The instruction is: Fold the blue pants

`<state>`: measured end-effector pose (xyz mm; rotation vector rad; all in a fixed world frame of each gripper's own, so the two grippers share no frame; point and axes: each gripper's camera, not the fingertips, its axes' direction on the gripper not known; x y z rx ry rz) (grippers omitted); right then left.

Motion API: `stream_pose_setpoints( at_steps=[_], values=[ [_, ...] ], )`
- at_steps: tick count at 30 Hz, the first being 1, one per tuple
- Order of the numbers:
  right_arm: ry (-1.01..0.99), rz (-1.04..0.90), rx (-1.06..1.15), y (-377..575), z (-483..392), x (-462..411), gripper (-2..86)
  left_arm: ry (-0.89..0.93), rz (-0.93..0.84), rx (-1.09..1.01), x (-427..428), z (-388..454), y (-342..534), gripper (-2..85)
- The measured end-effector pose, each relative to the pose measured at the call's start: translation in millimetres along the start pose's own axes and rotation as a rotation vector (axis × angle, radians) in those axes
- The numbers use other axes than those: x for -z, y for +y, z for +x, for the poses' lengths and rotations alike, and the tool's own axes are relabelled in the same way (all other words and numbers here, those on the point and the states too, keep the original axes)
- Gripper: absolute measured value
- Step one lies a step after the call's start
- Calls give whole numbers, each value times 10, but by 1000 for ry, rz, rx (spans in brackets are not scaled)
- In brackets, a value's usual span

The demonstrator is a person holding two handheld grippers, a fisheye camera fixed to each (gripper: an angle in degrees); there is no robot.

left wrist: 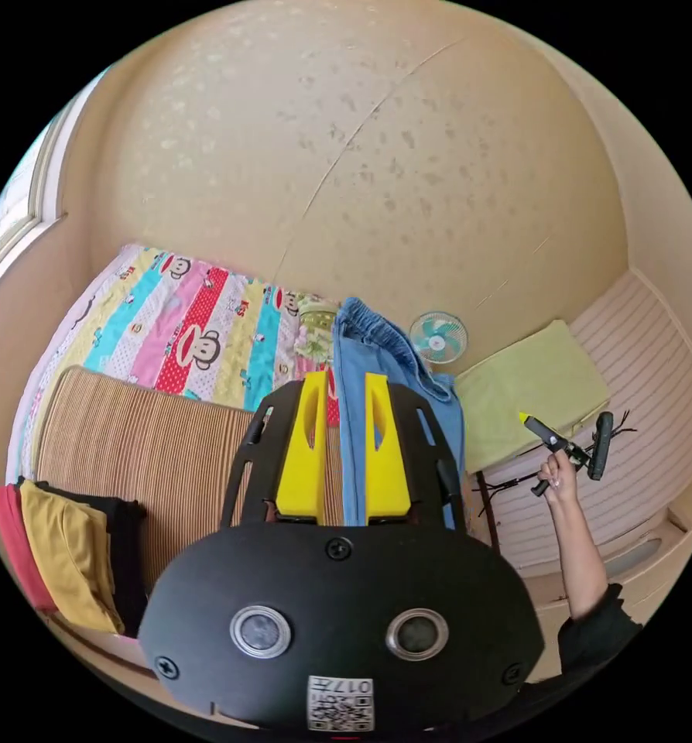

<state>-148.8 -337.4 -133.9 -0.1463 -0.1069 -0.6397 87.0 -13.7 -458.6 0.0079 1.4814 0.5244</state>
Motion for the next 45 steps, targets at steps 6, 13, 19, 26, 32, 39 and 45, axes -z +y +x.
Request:
stream_pose_setpoints(
  at_steps=[6, 13, 19, 26, 32, 39, 45],
  values=[
    [-169, -501, -24, 1937, 57, -2066, 86, 28, -425, 149, -1210, -1841, 1703, 96],
    [-243, -778, -166, 3920, -138, -2803, 87, 212, -814, 211, -2129, -2352, 3300, 128],
    [23, -612, -118, 4099, -110, -2554, 77, 100, -899, -18, -2842, -2037, 3267, 120],
    [176, -794, -15, 4368, 124, -2900, 26, 169, -978, 70, -2652, -2564, 3254, 3],
    [456, -919, -576, 4914, 667, -2298, 18, 154, -885, 346, -1402, -3532, 3680, -1],
    [-190, -664, -429, 5036, -350, -1878, 98, 175, -813, 473, -819, -4054, 3697, -1],
    [-75, -849, -148, 5220, -972, -2247, 45, 210, -876, 436, -852, -4170, 3707, -6]
  ],
)
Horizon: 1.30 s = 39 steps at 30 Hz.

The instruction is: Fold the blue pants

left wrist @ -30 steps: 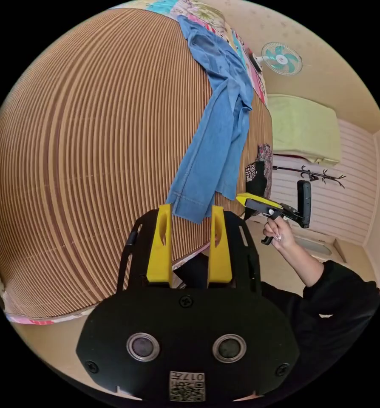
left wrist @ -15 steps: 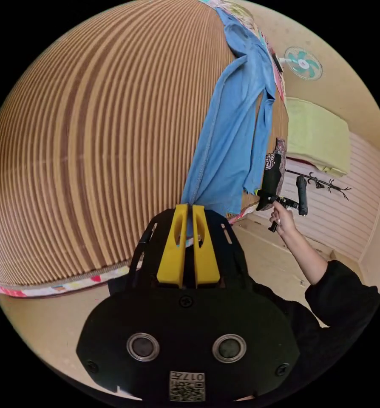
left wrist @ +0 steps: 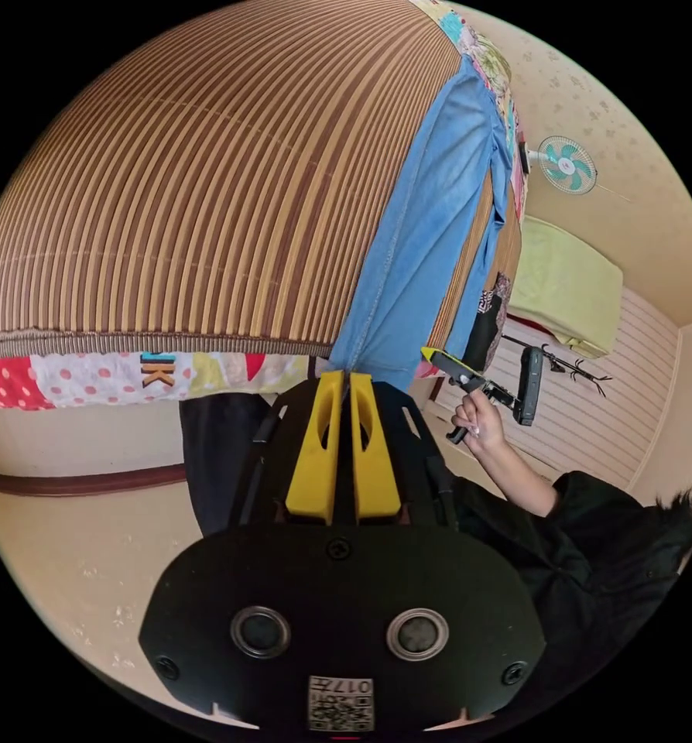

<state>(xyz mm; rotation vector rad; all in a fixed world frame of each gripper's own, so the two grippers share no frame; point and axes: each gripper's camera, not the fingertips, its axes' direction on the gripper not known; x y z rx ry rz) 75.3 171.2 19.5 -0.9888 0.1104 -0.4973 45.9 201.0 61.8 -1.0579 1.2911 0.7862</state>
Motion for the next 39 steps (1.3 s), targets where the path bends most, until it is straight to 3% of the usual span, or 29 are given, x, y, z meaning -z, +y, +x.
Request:
stream_pose_setpoints(
  at_steps=[4, 7, 12, 16, 21, 24, 27, 30, 32, 35, 39],
  values=[
    [32, -157, 116, 251, 4, -92, 33, -159, -35, 56, 9, -138, 199, -7],
    [-24, -326, 65, 379, 316, -199, 52, -205, -20, 85, 118, -212, 399, 2],
    [-161, -75, -201, 667, 1453, 377, 81, -186, 86, -87, 347, 388, 325, 64],
    [-125, 180, -438, 852, 2511, 823, 89, -148, -54, -380, -378, 1386, -227, 115],
    [-142, 121, -405, 687, 3030, 642, 95, -160, -166, -582, -1556, 2368, -771, 123],
    [-114, 25, -334, 684, 3058, 405, 73, -267, -254, -615, -2206, 2662, -906, 109],
    [-79, -11, -232, 823, 3071, 407, 42, -512, -364, -551, -2706, 2583, -895, 20],
    [-127, 55, -177, 1218, 3220, 605, 33, -347, -358, -403, -2554, 2376, -833, 3],
    [-163, 151, -194, 1688, 3469, 828, 29, 50, -279, -370, -2196, 2135, -609, -3],
    [-177, 157, -272, 2176, 3876, 833, 26, 365, -281, -190, -1989, 1575, -254, -6],
    [-237, 108, -326, 2409, 4208, 728, 26, 228, -260, -21, -1804, 1135, 192, 1]
  ],
)
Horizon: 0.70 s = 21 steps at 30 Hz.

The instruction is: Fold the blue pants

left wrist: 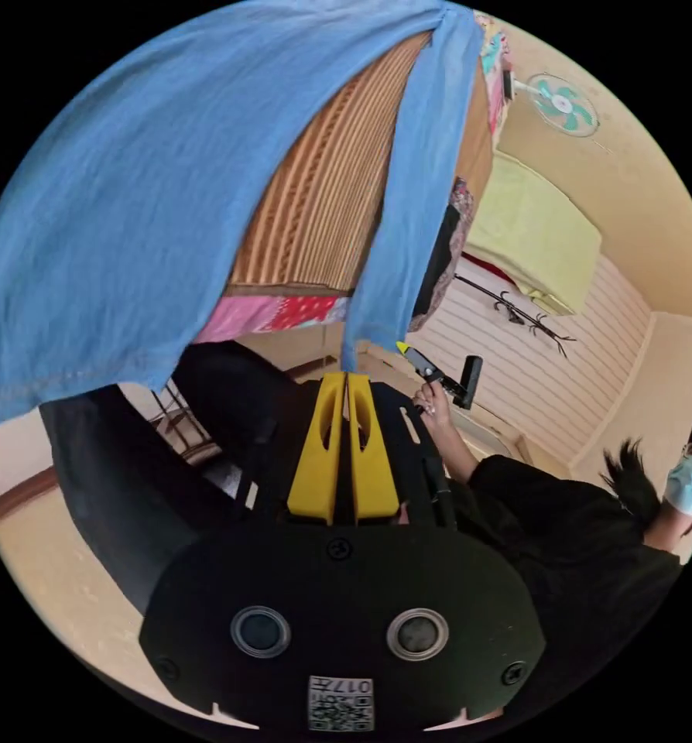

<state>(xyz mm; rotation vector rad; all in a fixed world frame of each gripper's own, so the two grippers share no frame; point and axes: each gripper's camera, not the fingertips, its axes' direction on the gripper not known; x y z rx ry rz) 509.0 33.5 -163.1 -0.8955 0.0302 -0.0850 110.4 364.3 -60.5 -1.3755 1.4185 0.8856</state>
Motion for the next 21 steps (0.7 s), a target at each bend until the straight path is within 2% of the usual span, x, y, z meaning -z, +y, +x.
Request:
stream_pose_setpoints(
  at_steps=[3, 5, 8, 10, 13, 14, 16, 17, 21],
  values=[
    [-66, -14, 51, 15, -4, 128, 26, -78, 85, 3, 145, 134, 193, 46],
    [-45, -20, 131, 86, -193, 260, 26, -117, 107, -66, 107, 530, 98, 108],
    [-104, -3, 266, 254, -582, 490, 27, -135, 60, -217, -198, 1240, -201, 178],
    [-124, -13, 362, 358, -854, 587, 27, -151, -7, -295, -473, 1634, -375, 191],
    [-155, -52, 563, 490, -1233, 697, 30, -268, -150, -359, -992, 2002, -526, 158],
    [-165, -112, 665, 493, -1309, 693, 31, -327, -201, -367, -1159, 2026, -518, 77],
    [-93, -235, 834, 416, -1295, 637, 34, -383, -162, -360, -1216, 2022, -427, 15],
    [-40, -289, 887, 233, -1172, 630, 38, -352, -127, -389, -1193, 2026, -341, 1],
    [9, -268, 770, -1083, -912, 779, 65, -371, -86, -395, -1081, 2016, -196, -8]
  ],
)
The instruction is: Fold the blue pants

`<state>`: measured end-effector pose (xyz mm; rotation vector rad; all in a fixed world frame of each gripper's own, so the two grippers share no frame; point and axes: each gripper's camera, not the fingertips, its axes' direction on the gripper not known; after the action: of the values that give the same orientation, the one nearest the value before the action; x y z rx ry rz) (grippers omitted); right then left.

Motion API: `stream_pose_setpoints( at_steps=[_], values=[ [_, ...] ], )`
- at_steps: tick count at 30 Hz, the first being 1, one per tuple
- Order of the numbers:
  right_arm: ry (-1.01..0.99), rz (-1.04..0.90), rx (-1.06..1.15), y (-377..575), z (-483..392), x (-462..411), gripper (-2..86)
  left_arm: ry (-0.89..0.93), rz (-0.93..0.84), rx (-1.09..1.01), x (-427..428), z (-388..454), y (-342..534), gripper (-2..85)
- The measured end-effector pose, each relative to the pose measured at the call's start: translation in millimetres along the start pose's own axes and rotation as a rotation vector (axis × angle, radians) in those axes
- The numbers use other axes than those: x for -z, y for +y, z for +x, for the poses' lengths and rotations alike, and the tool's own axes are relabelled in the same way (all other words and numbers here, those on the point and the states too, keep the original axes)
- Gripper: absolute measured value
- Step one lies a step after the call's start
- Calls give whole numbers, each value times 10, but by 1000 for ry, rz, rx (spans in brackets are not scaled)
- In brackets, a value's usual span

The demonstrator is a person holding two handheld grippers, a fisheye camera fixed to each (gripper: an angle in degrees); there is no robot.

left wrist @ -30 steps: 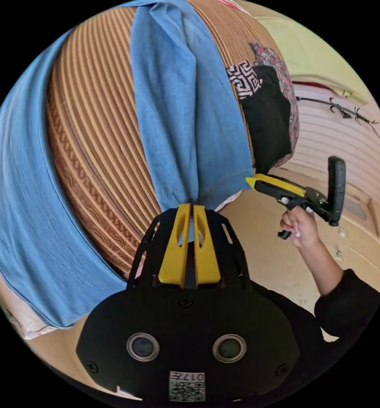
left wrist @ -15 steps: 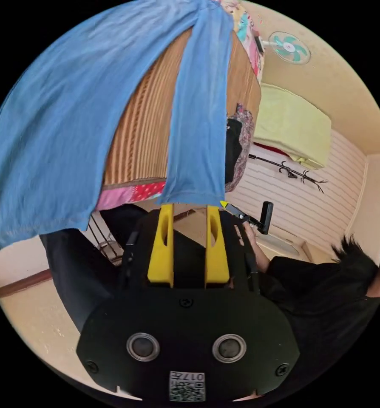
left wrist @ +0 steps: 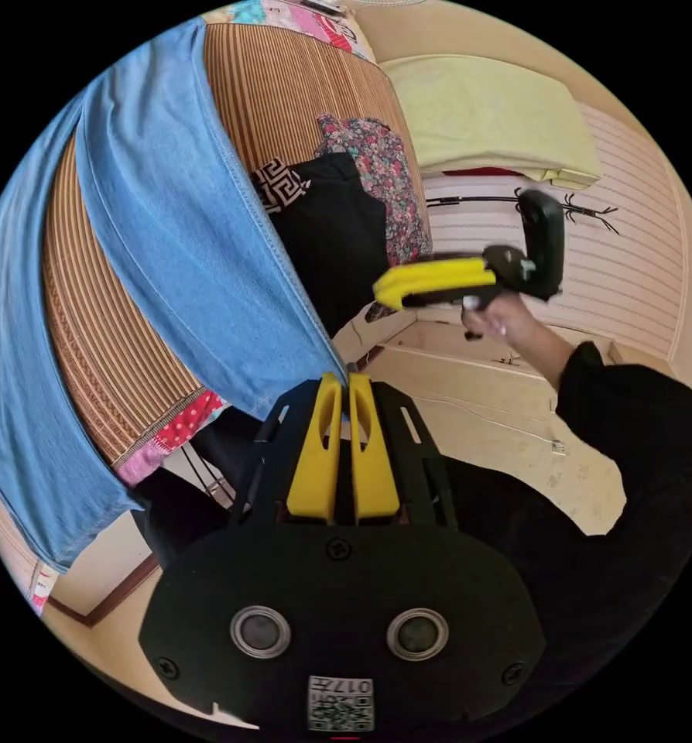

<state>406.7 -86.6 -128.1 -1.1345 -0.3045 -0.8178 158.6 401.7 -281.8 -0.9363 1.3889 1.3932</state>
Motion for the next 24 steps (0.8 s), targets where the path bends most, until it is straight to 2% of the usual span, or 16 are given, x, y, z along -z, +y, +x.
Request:
stream_pose_setpoints(
  at_steps=[4, 8, 10, 11, 12, 13, 14, 16, 20, 24],
  values=[
    [-93, 256, -159, -1652, 1003, 465, 140, -23, 35, -18, 178, -33, 60, -9],
    [-184, 466, -373, -3139, 1626, 416, 154, 26, 62, 6, 288, -77, 147, -10],
    [-200, 468, -468, -3587, 1775, 277, 142, 69, 80, 23, 352, -116, 204, -10],
    [-141, 456, -523, -3804, 1779, 206, 126, 104, 96, 30, 412, -149, 251, -10],
    [-87, 466, -548, -3872, 1742, 204, 98, 119, 104, 32, 448, -166, 279, -10],
    [71, 527, -607, -3930, 1585, 267, 42, 145, 124, 36, 532, -205, 347, -10],
    [247, 634, -677, -3918, 1332, 380, 32, 172, 152, 44, 634, -259, 441, -10],
    [380, 779, -646, -3963, 856, 520, 22, 238, 209, 68, 807, -386, 630, -9],
    [393, 794, -405, -4597, -203, 515, 14, 445, 354, 196, 1206, -843, 1239, -9],
    [307, 769, -311, -5311, -850, 197, 23, 516, 496, 316, 1601, -1271, 1800, -9]
  ],
)
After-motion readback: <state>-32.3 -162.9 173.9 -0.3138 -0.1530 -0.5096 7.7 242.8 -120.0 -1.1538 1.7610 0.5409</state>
